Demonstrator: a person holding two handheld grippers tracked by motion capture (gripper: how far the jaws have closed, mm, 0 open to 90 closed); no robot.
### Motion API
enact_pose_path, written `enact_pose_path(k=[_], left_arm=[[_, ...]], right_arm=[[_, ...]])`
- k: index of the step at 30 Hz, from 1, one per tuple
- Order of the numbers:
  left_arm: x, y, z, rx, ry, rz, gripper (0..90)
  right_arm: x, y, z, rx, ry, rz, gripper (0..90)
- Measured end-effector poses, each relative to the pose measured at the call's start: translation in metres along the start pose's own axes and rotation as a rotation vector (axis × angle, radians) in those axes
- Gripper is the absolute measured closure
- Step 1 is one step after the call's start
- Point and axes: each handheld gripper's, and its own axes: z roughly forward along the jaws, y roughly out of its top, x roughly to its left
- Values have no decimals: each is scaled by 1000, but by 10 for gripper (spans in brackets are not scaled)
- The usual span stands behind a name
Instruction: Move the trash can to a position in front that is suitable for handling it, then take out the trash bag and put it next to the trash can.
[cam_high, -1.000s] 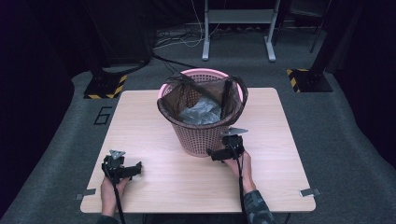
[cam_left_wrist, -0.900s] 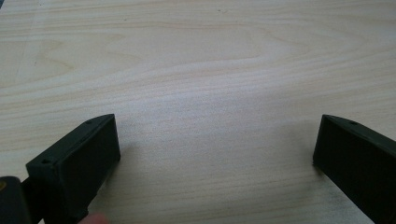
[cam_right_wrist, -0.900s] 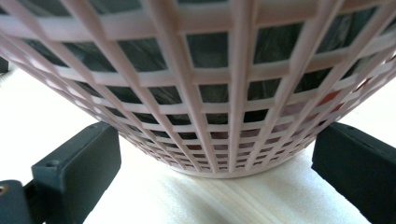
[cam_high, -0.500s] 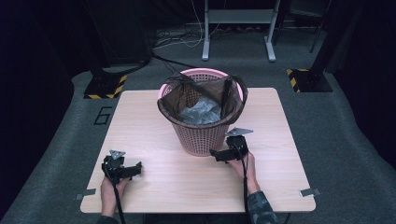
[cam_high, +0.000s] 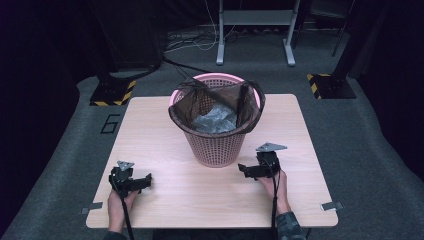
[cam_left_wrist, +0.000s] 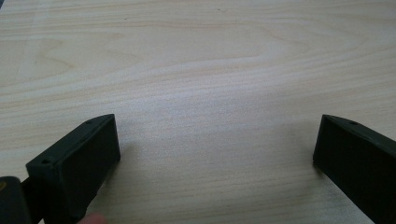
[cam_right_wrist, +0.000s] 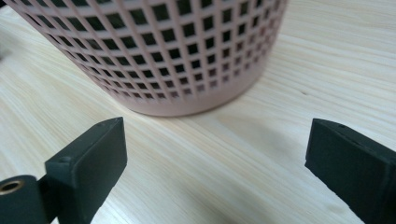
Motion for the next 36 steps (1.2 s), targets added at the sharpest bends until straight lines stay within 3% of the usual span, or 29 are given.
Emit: enact_pose_path(k=[9, 13, 16, 20, 23, 31, 36], left_arm=[[-1, 1, 2, -1, 1, -13, 0], [1, 3, 2, 3, -30, 37, 2], [2, 9, 3, 42, -50, 71, 3], [2, 18, 6, 95, -97, 97, 1], [1, 25, 6, 104, -135, 111, 1], [2, 53, 6, 125, -277, 59, 18], [-2, 71, 5, 154, -309, 92, 21]], right_arm=[[-13, 0, -15, 29, -76, -20, 0], [-23, 2, -21, 21, -67, 19, 0], [-26, 4, -24, 45, -70, 23, 0], [-33, 8, -27, 111, -71, 29, 6], [-38, 10, -28, 153, -54, 34, 34], [-47, 18, -28, 189, -66, 20, 73], [-51, 23, -29, 197, -63, 30, 83]])
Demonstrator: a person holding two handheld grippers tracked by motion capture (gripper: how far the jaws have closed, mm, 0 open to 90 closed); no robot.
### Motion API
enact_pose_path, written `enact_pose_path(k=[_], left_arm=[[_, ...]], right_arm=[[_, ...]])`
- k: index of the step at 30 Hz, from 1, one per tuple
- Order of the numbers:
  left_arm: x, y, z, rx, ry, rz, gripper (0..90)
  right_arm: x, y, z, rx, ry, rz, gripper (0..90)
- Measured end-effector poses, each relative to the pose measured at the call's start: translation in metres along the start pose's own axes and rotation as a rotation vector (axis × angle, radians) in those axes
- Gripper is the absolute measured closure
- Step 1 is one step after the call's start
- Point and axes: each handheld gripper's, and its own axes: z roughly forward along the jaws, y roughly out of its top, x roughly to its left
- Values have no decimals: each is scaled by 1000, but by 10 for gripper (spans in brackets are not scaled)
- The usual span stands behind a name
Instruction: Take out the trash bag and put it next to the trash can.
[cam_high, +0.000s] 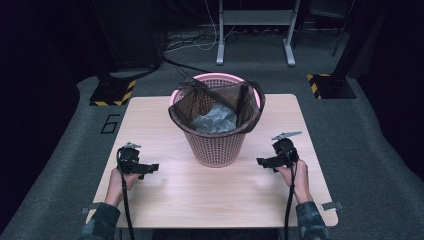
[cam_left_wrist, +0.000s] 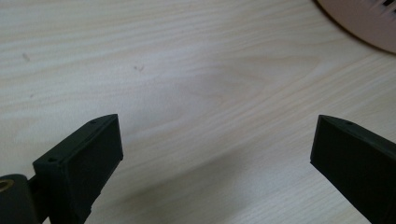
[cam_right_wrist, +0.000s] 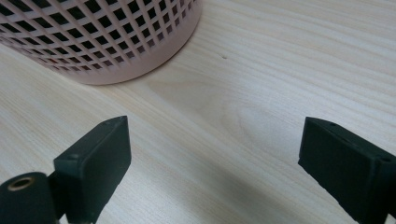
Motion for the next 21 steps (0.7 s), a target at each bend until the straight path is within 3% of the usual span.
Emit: enact_pose_path(k=[12, 21], left_arm=[[-2, 34, -12, -13, -57, 9, 35], [-9, 62, -14, 48, -77, 47, 37]], right_arm=[[-4, 16, -8, 5, -4, 4, 135], [-6, 39, -19, 26, 4, -13, 141]])
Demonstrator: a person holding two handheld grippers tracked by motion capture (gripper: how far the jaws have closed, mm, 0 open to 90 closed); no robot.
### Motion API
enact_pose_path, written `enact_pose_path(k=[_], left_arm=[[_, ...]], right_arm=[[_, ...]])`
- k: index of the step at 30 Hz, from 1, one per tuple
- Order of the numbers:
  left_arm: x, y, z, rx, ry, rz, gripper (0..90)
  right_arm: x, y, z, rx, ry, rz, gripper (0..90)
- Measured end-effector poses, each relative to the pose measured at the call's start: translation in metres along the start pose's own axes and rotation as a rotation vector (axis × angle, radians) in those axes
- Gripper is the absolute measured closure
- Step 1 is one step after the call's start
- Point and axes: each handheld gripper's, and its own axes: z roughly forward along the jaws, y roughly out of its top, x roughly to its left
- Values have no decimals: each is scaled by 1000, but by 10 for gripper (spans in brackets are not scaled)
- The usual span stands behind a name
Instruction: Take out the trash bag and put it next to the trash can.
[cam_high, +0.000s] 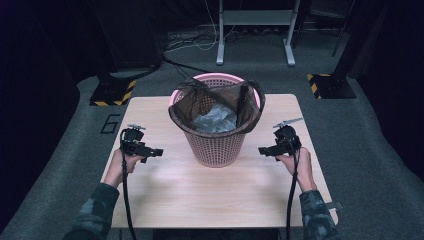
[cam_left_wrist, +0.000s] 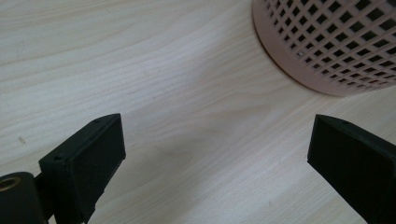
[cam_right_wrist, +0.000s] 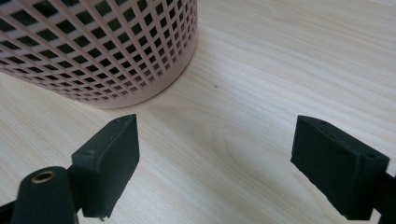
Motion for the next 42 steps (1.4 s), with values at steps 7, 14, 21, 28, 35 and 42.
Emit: enact_pose_path(k=[7, 14, 21, 28, 35, 42], left_arm=[[-2, 15, 0, 31, -3, 20, 38], [-2, 30, -8, 22, -9, 24, 47], [-3, 45, -17, 7, -13, 27, 58], [-4, 60, -25, 0, -14, 29, 63], [-8, 74, -35, -14, -13, 35, 68], [-13, 87, -44, -25, 1, 51, 74]], right_arm=[[0, 15, -6, 14, -9, -15, 144], [2, 30, -13, 14, -16, -27, 152], [3, 49, -29, -6, -20, -37, 162], [3, 62, -42, -21, -26, -38, 172], [4, 76, -58, -41, -30, -40, 186], [7, 88, -71, -62, -40, -49, 192]])
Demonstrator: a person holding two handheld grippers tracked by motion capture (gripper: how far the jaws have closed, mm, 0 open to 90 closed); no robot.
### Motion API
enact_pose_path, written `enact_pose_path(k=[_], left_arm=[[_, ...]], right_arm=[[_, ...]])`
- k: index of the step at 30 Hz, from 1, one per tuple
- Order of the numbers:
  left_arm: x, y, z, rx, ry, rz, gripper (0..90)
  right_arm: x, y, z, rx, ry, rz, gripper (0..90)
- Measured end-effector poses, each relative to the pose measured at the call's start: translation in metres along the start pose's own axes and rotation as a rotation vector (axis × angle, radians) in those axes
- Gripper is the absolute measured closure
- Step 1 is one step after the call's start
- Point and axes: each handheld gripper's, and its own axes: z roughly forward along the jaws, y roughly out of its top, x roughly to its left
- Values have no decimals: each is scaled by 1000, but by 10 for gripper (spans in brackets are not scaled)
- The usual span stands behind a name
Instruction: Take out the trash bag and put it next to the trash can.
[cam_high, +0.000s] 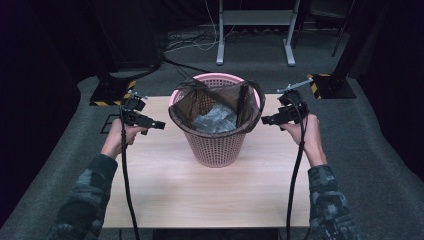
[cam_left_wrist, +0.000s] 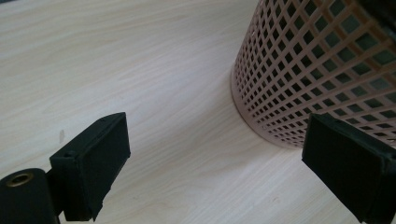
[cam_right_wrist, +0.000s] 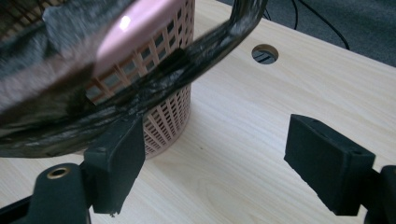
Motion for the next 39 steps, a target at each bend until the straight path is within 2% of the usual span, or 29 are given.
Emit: enact_pose_path(k=[6, 9, 11, 13, 18, 21, 23, 25, 30, 33, 39], left_arm=[[-2, 12, -7, -9, 19, 9, 82], [-2, 19, -11, -18, 15, 1, 86], [-1, 24, -14, -27, 28, 0, 88], [0, 29, -18, -37, 19, -8, 88], [-7, 45, -26, -61, 31, 20, 90], [-14, 56, -28, -65, 33, 44, 96], [-19, 63, -28, -71, 50, 59, 106], [-21, 70, -27, -76, 47, 61, 109], [-23, 84, -26, -95, 73, 64, 113], [-26, 91, -24, -108, 74, 67, 129], [-39, 107, -16, -123, 44, 100, 138]], right_arm=[[0, 10, -9, -20, -9, -6, 201], [1, 16, -13, -32, -15, -8, 204], [2, 20, -16, -41, -18, -13, 206], [4, 24, -19, -49, -19, -17, 208], [6, 36, -21, -66, -31, -28, 218], [8, 44, -19, -68, -32, -34, 221], [10, 51, -17, -67, -33, -36, 225], [11, 56, -15, -71, -35, -39, 228], [15, 69, -6, -69, -44, -49, 233], [15, 74, 0, -63, -57, -51, 237], [10, 80, 11, -54, -68, -35, 246]])
